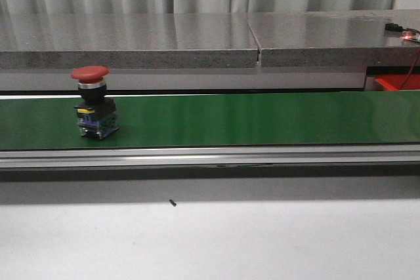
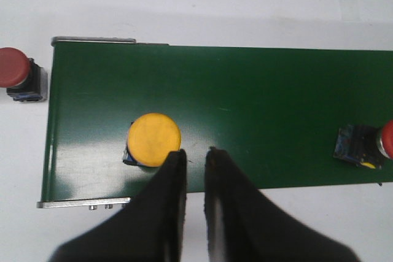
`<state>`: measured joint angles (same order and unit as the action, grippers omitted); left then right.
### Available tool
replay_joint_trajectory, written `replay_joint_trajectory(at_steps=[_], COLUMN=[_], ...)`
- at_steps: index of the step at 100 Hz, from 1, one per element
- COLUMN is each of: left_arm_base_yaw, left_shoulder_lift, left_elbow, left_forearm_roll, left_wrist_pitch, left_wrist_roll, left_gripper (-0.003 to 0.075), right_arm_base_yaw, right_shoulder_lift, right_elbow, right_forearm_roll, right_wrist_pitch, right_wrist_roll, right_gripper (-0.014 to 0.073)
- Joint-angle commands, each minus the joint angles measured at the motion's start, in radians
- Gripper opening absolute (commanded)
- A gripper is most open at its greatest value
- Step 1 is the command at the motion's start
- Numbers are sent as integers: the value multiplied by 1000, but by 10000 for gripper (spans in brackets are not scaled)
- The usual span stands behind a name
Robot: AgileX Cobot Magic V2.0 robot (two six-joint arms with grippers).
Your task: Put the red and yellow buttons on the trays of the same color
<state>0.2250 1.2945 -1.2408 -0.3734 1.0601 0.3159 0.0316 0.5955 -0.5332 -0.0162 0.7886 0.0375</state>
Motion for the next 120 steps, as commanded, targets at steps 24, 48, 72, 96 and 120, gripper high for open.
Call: replay_joint_trajectory(at_steps=[24,48,72,96,120], left_arm_base_yaw=[-95,-128,-150,-201,-211], left_shoulder_lift=[-183,-283,-392,-504,-627], left_elbow=[73,149,246,379,487], left_forearm_roll=[-19,-13,-11,30,102], left_wrist_pitch=[-54,-87,-150,-187,-264], left_wrist_roll=[0,0,0,-6,-66], left_gripper=[-20,-20,-20,-20,-20], right_arm_base_yaw=[3,3,3,3,3], right_shoulder_lift=[-2,-2,-2,-2,-2], right_elbow=[-34,-34,-34,-34,-34], right_forearm_roll=[-13,-13,-13,-12,1], right_wrist_pitch=[-52,-52,-52,-68,-81], right_wrist_roll=[0,0,0,0,0], right_gripper=[-92,-92,-92,-92,-92])
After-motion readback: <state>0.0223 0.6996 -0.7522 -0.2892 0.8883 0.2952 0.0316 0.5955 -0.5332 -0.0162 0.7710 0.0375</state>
